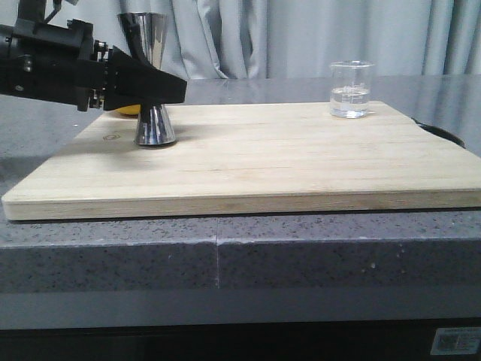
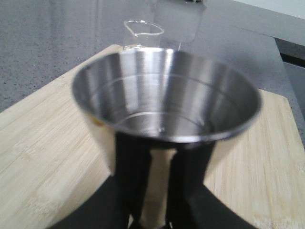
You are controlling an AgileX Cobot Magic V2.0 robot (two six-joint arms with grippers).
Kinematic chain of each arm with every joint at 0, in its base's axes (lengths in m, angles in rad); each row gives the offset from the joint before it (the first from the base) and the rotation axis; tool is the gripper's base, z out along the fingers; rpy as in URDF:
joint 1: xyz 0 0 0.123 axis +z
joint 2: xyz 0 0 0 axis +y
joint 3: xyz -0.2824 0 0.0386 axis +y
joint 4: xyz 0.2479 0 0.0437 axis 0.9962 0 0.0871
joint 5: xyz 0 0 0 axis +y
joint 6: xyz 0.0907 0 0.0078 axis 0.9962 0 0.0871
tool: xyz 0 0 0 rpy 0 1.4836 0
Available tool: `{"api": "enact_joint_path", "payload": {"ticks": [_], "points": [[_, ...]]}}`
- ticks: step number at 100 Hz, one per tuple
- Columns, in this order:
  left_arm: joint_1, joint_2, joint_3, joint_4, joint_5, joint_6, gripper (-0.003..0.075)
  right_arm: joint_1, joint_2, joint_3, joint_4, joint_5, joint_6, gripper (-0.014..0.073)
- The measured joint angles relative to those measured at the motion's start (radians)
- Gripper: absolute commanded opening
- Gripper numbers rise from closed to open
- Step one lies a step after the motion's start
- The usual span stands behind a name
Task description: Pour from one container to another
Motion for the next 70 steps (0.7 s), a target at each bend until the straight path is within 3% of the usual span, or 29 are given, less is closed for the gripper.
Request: {"api": "enact_joint_path", "payload": {"ticks": [19,70], "points": [[0.000,0.000,0.000,0.007,0.002,0.000,-0.0003,0.000,0.000,0.000,0.000,-0.008,0.000,0.0657],[-0.074,0.000,-0.019,0.047,0.010,0.053,-0.0003,0.000,0.052,0.000,0.000,-0.021,0.000,0.0657]]}}
